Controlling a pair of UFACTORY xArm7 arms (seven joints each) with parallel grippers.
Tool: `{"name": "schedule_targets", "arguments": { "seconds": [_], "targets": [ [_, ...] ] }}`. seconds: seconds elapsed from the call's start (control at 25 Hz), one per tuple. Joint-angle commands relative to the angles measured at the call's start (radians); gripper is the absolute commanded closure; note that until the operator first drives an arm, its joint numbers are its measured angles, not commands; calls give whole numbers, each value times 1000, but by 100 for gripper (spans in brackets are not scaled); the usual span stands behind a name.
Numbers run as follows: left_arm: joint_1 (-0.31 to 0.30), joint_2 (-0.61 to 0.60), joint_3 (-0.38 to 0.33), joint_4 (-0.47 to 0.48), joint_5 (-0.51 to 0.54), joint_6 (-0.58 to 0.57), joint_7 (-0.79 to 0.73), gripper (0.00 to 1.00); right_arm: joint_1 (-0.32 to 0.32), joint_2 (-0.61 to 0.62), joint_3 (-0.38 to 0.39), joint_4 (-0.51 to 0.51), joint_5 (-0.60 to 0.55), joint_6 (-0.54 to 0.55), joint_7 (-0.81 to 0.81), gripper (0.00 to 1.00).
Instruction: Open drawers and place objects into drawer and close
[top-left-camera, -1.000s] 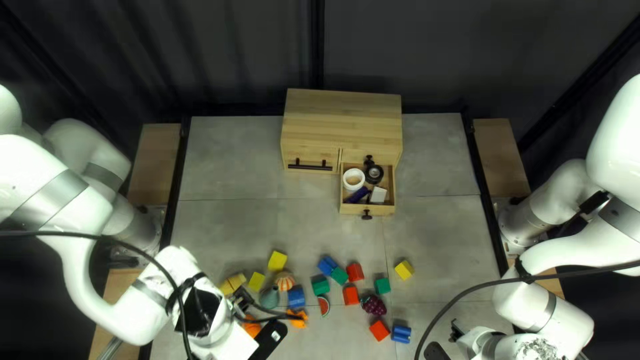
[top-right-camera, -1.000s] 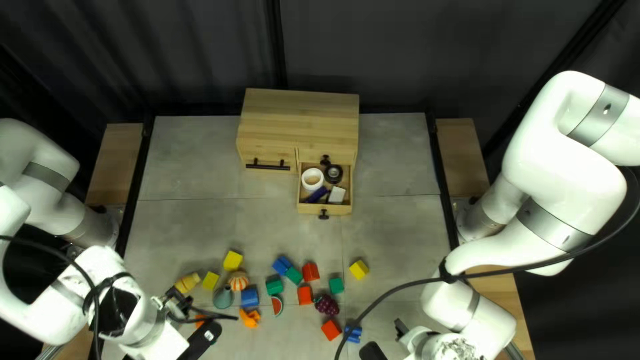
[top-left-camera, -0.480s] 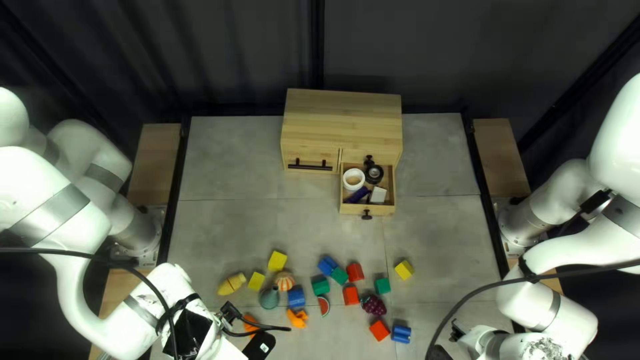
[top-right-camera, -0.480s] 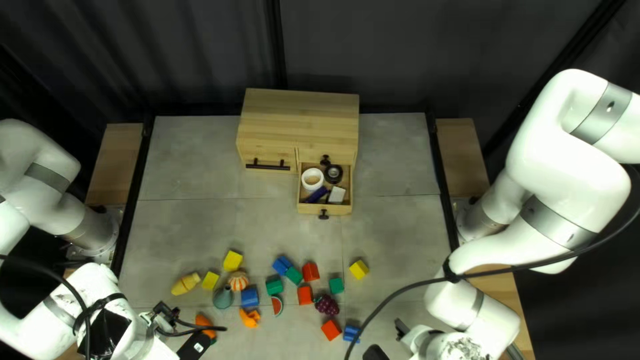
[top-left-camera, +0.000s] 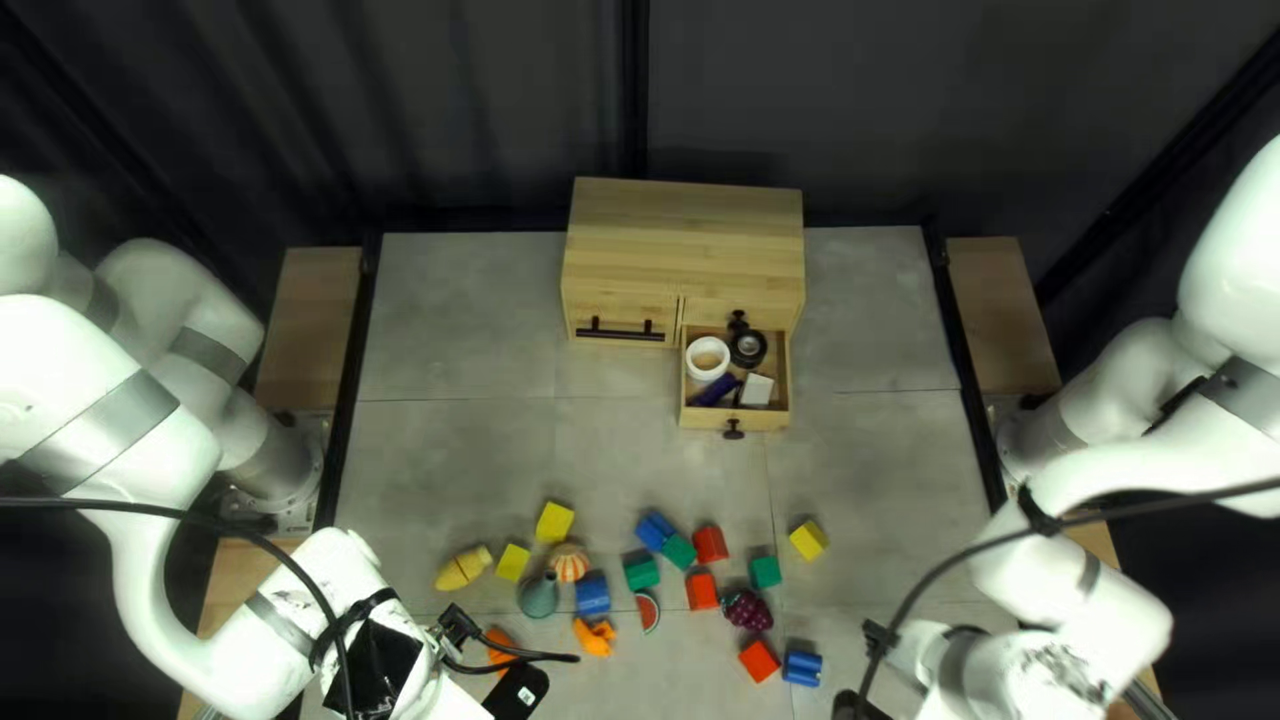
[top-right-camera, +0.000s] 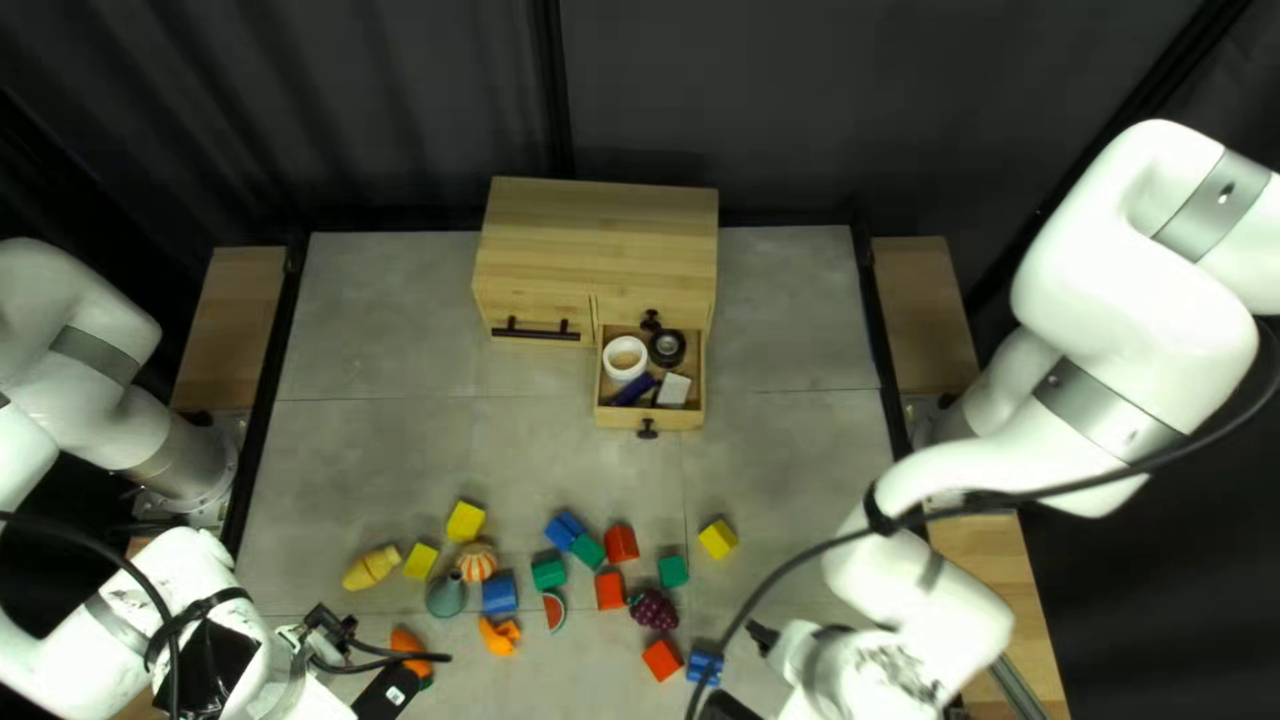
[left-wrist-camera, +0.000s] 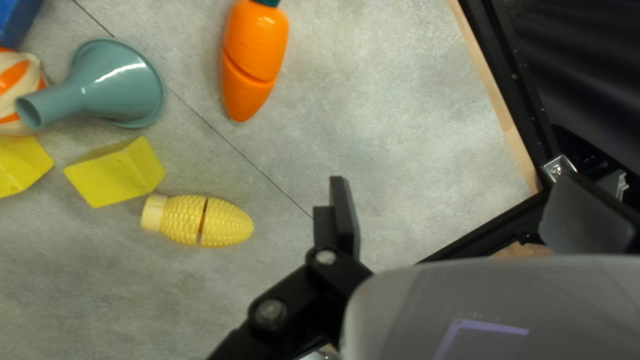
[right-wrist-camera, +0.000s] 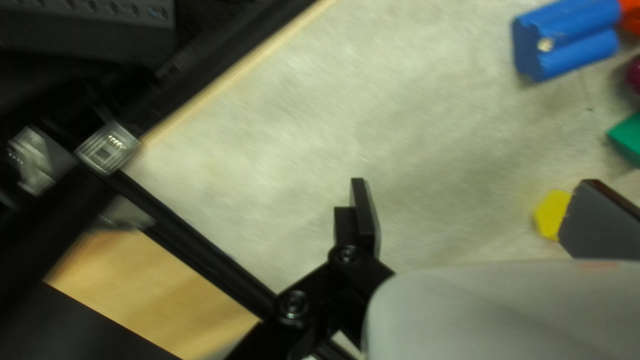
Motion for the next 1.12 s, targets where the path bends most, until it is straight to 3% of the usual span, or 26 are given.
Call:
{"name": "schedule_targets", "arguments": {
  "seconds": [0.04,0.44,0.56,0.72,0.96,1.12],
  "targets": [
    [0,0,0,0,0,0,0,0,-35,-35,-35,-23,-48,-3,-39,0],
    [0,0,0,0,0,0,0,0,-35,-35,-35,-23,-48,-3,-39,0],
    [0,0,0,0,0,0,0,0,-29,-77,-29,-70,-84,-39,-65,0],
    [0,0,0,0,0,0,0,0,-77,-85,-84,-82,-183,-67,-223,0],
    [0,0,0,0,0,0,0,0,-125,-92,-128,-144,-319,-146,-313,0],
    [0,0,0,0,0,0,0,0,-138,-53,-140,-128,-366,-163,-358,0]
  ]
}}
